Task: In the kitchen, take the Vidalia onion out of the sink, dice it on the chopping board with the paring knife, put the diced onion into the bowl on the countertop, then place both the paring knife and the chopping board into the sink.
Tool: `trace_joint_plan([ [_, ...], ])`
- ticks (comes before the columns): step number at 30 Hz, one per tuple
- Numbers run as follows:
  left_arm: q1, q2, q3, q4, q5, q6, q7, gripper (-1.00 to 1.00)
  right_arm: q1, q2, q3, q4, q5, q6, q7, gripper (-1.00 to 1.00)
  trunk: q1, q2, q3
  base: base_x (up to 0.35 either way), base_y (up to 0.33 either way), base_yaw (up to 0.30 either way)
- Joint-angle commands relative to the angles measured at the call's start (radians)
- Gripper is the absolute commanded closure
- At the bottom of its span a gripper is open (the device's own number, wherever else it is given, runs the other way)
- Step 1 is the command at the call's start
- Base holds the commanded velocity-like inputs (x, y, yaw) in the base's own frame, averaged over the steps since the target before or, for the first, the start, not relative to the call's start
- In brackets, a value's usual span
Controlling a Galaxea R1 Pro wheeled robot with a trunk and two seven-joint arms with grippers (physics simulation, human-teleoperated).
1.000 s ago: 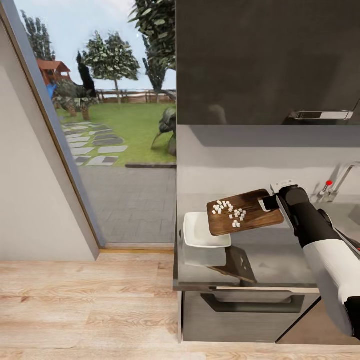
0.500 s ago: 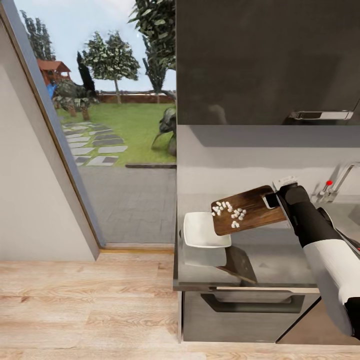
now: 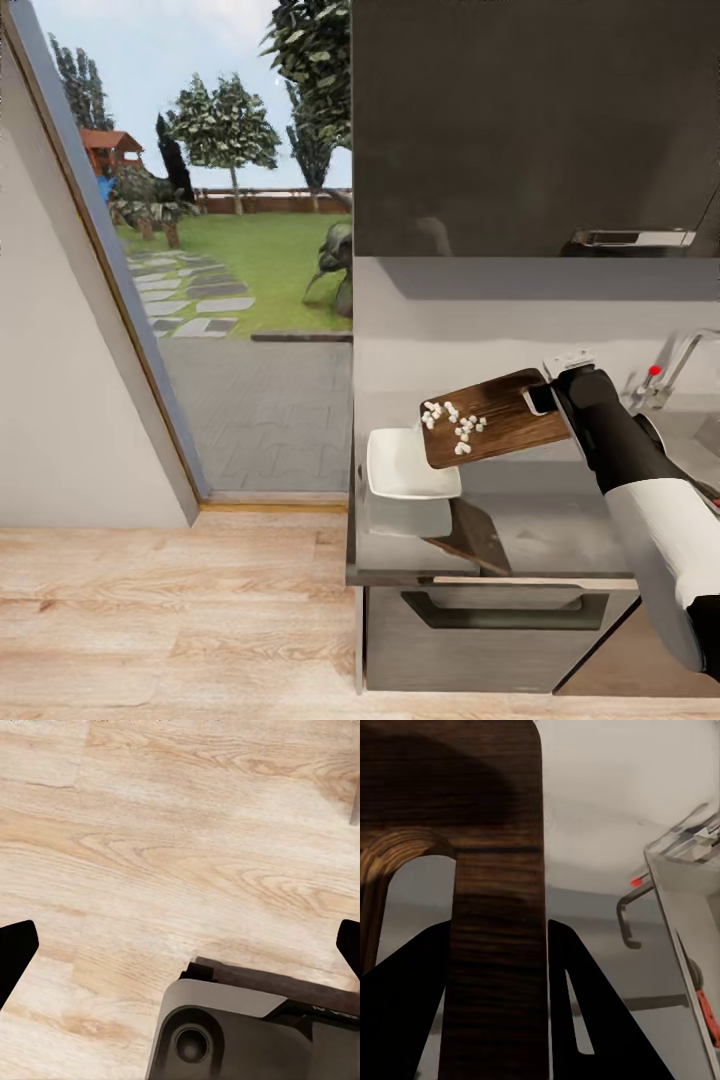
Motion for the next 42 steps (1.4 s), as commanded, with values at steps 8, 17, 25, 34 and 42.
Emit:
trace_joint_plan([
  [8,-0.002,-0.002,-0.009,0.004,0.005,-0.005,0.002,-1.0,-0.001,0.039,0.004,-0.001,0.014,0.007,0.008,1.0,0.001,-0.002,0.01,0.0,0.0,0.0],
  [17,-0.002,-0.002,-0.008,0.004,0.005,-0.005,0.002,-1.0,-0.001,0.051,0.004,-0.001,0.015,0.008,0.007,1.0,0.001,-0.002,0.025,0.0,0.0,0.0],
  [25,-0.002,-0.002,-0.009,0.004,0.005,-0.005,0.002,-1.0,-0.001,0.051,0.005,0.0,0.015,0.008,0.007,1.0,0.001,-0.002,0.037,0.0,0.0,0.0],
  [34,-0.002,-0.002,-0.009,0.004,0.005,-0.005,0.002,-1.0,-0.001,0.049,0.006,-0.001,0.024,0.008,0.007,1.0,0.001,-0.002,0.052,0.0,0.0,0.0],
  [42,-0.002,-0.002,-0.009,0.004,0.005,-0.005,0.002,-1.0,-0.001,0.049,0.06,0.0,0.03,0.008,0.007,1.0,0.001,-0.002,0.064,0.0,0.0,0.0],
])
